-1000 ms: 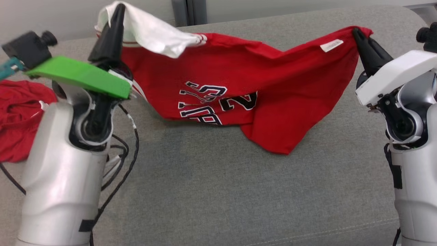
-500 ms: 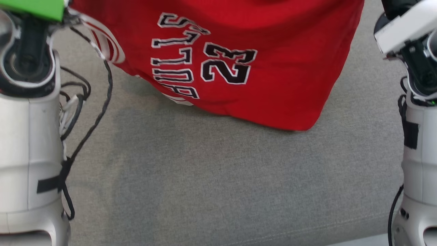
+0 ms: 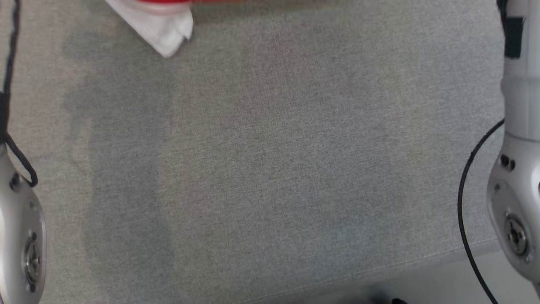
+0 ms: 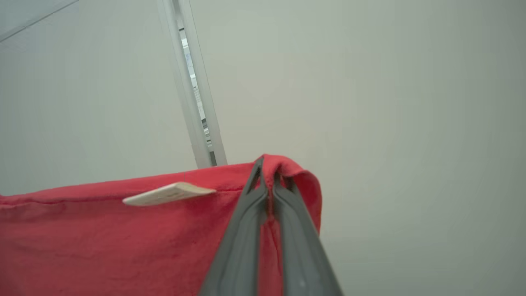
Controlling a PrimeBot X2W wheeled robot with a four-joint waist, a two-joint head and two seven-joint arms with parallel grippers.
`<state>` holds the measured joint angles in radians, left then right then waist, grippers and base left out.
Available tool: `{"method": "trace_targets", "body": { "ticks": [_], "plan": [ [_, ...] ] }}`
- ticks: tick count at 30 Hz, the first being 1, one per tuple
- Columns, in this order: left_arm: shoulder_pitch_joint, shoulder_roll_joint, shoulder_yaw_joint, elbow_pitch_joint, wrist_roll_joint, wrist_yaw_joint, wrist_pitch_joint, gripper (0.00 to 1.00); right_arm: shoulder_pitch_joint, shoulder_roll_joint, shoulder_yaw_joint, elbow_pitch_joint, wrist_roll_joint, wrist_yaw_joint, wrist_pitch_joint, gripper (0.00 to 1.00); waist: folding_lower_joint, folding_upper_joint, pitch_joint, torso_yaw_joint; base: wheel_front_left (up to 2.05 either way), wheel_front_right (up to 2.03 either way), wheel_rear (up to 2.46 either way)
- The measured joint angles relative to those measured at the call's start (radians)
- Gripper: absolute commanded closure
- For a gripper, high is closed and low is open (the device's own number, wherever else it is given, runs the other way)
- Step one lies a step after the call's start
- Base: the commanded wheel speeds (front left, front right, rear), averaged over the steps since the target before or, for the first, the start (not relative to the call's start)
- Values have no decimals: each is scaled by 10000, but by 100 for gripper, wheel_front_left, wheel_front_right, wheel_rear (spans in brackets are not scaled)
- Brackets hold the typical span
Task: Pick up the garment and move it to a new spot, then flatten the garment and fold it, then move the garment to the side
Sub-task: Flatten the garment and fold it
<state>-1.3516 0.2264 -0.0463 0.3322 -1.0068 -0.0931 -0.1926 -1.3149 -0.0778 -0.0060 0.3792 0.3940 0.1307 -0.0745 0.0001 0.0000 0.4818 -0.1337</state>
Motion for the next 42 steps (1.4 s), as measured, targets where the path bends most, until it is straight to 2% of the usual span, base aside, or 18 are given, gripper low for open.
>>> {"method": "trace_targets", "body": {
  "ticks": [3,8,12,17,20,23,30,36,42],
  "plan": [
    [-247,-144,107,-121,-328,-253,-334,100,-336,-362,500,251,-136,0,-1112,100,0,0,262,3,0,0,0],
    [947,-282,-554,-978,-1030,-343,-518,100,338,-1289,1676,961,-180,0,-1524,100,0,0,337,284,0,0,0],
    [3429,-244,-1388,-1662,-1580,-343,-639,100,1685,-1958,2573,1651,140,0,-1538,100,1,0,179,578,0,0,0],
    [6589,-268,-1896,-2817,-2631,-345,-688,100,3341,-2824,3260,1875,995,0,-1239,100,0,0,-320,849,0,0,0],
    [8306,-173,-2228,-3290,-3158,-345,-700,100,4444,-3172,3388,1799,1519,0,-819,100,-1,0,-692,1020,0,0,0],
    [9731,4,-2786,-3580,-3664,-345,-698,100,5578,-3469,3030,1699,1942,4,-387,100,-1,0,-1095,1204,0,0,0],
    [11872,570,-3691,-3770,-4424,-345,-635,100,8183,-3310,1900,840,2518,6,230,100,-1,0,-2019,1698,0,0,0],
    [12879,1103,-4140,-4224,-5187,-345,-88,100,9704,-2585,832,184,2209,6,817,100,-2,0,-2658,2083,0,0,0],
    [13573,1808,-4569,-4151,-5352,-345,617,100,11199,-1825,-136,-497,1440,6,2280,100,-1,0,-3056,2416,0,0,0]
  ]
}}
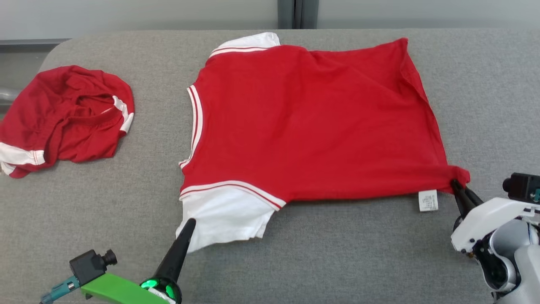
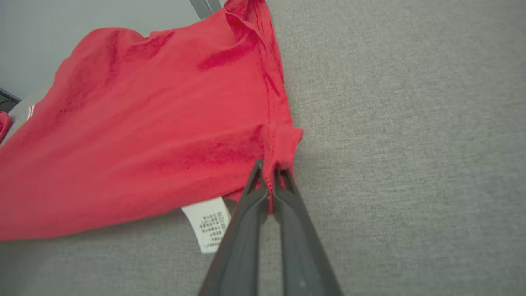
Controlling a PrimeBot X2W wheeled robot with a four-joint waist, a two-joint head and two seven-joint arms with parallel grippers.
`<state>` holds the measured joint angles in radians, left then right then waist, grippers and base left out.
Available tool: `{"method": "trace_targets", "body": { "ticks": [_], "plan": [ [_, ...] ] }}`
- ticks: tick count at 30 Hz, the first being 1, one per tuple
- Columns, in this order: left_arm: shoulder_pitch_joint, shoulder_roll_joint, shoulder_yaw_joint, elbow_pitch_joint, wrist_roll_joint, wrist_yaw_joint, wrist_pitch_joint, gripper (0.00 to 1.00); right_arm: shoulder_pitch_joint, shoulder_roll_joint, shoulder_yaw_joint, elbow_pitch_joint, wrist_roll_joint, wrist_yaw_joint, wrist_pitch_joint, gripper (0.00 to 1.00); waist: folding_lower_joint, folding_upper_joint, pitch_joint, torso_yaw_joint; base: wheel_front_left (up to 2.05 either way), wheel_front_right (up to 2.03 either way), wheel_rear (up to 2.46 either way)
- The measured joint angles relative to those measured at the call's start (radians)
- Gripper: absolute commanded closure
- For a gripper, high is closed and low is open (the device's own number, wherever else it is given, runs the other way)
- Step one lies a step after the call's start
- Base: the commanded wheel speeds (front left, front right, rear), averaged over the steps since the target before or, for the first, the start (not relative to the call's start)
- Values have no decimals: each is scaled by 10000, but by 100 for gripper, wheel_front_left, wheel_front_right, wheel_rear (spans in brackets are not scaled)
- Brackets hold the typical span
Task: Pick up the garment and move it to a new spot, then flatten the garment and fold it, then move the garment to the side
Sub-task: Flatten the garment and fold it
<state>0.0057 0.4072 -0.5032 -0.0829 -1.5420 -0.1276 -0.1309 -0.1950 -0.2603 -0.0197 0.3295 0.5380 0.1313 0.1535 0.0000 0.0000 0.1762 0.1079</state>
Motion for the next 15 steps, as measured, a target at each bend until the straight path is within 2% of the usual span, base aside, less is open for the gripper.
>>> {"method": "trace_targets", "body": {
  "ticks": [5,12,15],
  "plan": [
    [382,568,-194,151,-230,0,631,100,1055,694,-857,-1016,-477,0,1315,100,0,0,-142,45,0,0,0],
    [884,1254,-518,412,-571,29,1584,100,2441,1392,-1409,-2468,-1032,-2,3076,100,0,0,-179,-183,0,0,0],
    [1092,1438,-491,228,-748,119,1724,100,2690,1626,-1682,-3010,-1193,0,3336,100,0,0,-194,-325,0,0,0]
  ]
}}
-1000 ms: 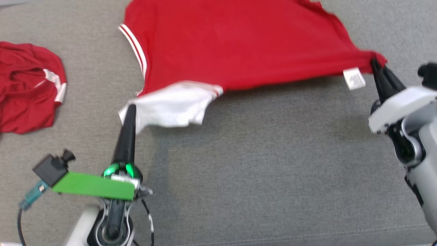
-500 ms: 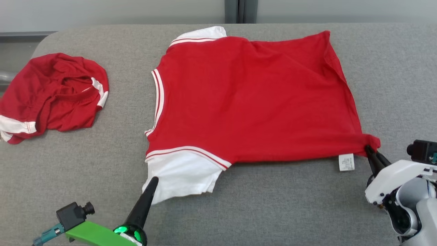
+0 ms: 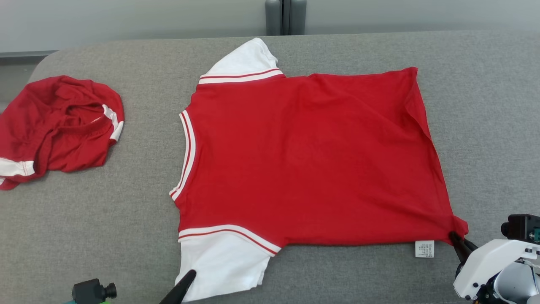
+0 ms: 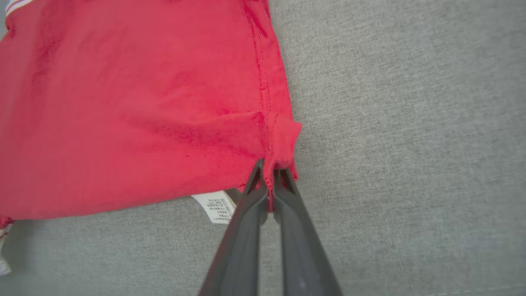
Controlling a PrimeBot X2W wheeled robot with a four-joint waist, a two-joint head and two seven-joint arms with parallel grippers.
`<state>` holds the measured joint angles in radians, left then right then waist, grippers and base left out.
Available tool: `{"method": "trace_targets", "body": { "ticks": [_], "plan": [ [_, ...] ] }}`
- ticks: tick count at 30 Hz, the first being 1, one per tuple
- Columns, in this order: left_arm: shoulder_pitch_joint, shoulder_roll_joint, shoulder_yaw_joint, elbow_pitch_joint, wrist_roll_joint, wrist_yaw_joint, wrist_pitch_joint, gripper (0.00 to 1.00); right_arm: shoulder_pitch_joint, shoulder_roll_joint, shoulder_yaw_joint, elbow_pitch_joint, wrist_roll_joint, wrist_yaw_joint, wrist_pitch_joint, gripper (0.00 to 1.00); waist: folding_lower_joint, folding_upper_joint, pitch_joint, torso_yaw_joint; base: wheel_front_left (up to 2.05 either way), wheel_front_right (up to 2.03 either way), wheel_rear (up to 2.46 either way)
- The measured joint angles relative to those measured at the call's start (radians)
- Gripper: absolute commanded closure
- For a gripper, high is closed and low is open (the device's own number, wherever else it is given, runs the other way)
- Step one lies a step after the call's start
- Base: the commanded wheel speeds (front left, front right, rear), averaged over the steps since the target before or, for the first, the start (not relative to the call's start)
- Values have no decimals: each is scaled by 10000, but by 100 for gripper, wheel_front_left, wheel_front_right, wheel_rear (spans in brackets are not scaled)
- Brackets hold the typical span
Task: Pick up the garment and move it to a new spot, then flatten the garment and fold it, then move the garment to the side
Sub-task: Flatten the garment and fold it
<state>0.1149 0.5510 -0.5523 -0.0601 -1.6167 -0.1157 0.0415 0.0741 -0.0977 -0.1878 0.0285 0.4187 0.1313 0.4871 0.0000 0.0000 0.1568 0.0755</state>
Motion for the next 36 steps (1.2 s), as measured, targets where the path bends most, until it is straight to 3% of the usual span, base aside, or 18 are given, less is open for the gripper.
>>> {"method": "trace_targets", "body": {
  "ticks": [9,20,24,30,36],
  "plan": [
    [-1042,-546,449,-755,21,-88,-255,100,-485,104,203,-261,-6,-6,44,100,0,0,81,-256,0,0,0],
    [-4084,-2374,397,1287,917,-115,-886,100,-2732,-418,920,591,186,-6,-56,100,0,0,654,-504,0,0,0],
    [-4917,-2591,368,2220,1524,-113,-1233,100,-3484,-430,1053,901,453,-6,-226,100,0,0,947,-585,0,0,0],
    [-5984,-2871,75,3804,3032,251,-2086,100,-4221,-815,1392,1406,291,-6,-594,100,0,0,1391,-624,0,0,0],
    [-6662,-3241,56,4615,3415,171,-2520,100,-4712,-802,1302,1992,-42,-6,-897,100,0,0,1715,-583,0,0,0]
  ]
}}
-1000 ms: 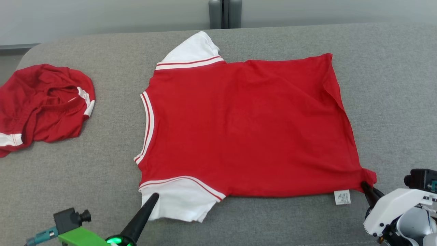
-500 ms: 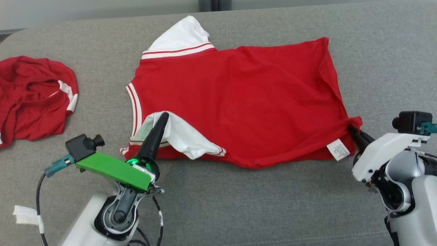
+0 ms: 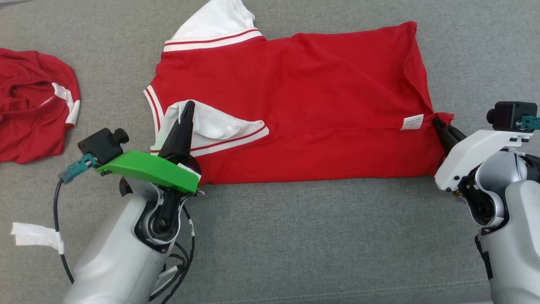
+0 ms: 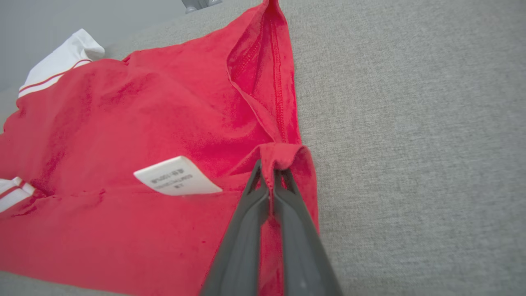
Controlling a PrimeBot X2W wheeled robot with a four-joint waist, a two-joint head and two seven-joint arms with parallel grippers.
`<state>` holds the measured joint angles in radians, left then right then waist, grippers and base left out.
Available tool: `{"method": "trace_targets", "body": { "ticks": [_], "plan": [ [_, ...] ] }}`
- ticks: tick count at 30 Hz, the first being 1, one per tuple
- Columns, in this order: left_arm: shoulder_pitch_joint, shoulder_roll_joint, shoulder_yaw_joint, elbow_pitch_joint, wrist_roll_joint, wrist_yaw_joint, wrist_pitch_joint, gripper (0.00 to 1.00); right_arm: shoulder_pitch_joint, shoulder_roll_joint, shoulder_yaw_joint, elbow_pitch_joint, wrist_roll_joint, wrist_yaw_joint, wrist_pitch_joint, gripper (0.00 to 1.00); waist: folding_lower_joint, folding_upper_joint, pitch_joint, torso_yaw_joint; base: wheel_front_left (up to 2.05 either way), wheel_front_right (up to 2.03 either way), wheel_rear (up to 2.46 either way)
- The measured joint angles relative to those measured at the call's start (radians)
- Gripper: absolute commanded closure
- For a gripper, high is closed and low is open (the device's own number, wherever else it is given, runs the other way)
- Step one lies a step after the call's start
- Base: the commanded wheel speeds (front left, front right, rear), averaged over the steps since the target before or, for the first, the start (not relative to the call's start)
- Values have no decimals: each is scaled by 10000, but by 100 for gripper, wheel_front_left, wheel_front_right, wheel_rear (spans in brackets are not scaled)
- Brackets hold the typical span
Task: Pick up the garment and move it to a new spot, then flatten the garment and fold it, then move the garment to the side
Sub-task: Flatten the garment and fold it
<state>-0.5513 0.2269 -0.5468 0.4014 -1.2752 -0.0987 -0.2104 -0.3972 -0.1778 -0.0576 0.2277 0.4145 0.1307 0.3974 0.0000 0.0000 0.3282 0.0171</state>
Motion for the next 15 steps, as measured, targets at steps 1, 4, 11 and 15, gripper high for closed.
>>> {"method": "trace_targets", "body": {
  "ticks": [1,4,11,15],
  "plan": [
    [-96,-19,-36,113,77,-54,-25,100,-58,-2,10,86,-61,0,-44,100,0,0,41,11,0,0,0],
    [-351,-136,-54,347,140,-92,-67,100,-200,38,50,276,-123,0,-184,100,0,0,131,30,0,0,0],
    [-614,-217,92,612,163,-245,-245,100,-379,111,10,288,-104,0,-711,100,0,0,185,60,0,0,0],
    [-773,-159,10,725,192,-259,-257,100,-379,90,13,397,-104,0,-675,100,0,0,194,65,0,0,0]
  ]
}}
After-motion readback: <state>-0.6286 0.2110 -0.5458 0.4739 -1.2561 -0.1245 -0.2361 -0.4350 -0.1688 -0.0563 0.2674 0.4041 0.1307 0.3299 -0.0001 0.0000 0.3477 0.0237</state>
